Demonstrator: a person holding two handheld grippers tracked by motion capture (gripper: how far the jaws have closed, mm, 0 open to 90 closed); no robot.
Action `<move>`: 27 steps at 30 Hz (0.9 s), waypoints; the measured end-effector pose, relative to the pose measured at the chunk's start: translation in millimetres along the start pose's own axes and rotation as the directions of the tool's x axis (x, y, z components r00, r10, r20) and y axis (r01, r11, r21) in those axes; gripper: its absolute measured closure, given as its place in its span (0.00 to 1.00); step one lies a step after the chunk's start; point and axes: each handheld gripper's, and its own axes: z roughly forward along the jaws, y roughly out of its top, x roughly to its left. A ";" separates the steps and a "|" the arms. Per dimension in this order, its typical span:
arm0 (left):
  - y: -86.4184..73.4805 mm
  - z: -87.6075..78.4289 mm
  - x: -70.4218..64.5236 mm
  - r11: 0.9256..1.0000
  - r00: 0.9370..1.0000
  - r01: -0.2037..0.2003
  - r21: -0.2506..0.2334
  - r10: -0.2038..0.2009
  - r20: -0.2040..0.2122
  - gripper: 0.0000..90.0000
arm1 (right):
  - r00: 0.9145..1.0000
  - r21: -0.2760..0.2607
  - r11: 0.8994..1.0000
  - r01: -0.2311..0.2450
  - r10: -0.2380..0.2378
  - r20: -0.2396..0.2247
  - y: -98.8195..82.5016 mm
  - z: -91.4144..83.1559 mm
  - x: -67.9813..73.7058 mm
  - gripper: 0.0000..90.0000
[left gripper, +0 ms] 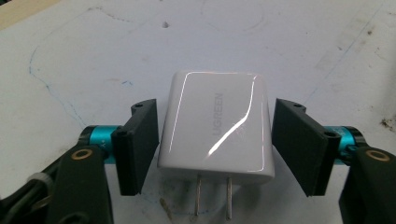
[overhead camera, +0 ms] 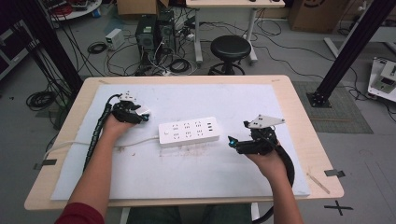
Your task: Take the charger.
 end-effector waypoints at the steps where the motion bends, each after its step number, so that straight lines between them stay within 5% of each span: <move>1: -0.2 0.1 0.1 1.000 1.000 0.002 0.002 -0.002 0.000 0.37 | 1.000 -0.001 1.000 0.005 -0.005 -0.002 -0.1 -0.1 -0.6 0.20; 14: -0.6 0.5 -0.6 1.000 1.000 -0.008 0.013 0.008 -0.002 0.47 | 1.000 -0.008 1.000 -0.008 0.008 0.007 -1.2 -3.8 -2.5 0.20; 19: 2.4 -3.0 -3.3 0.998 0.998 -0.059 0.032 0.060 -0.026 0.47 | 1.000 -0.008 1.000 -0.009 0.009 0.003 -1.5 -3.5 -2.6 0.20; 24: 9.8 -18.4 -8.8 0.997 0.998 -0.066 -0.032 0.065 -0.010 0.47 | 1.000 -0.011 1.000 0.001 -0.001 0.002 -0.1 -5.5 -3.3 0.20; 27: 19.1 -44.1 -23.3 0.993 0.996 -0.091 -0.078 0.091 0.001 0.47 | 1.000 -0.017 1.000 0.009 -0.009 -0.010 2.0 -8.2 -4.6 0.20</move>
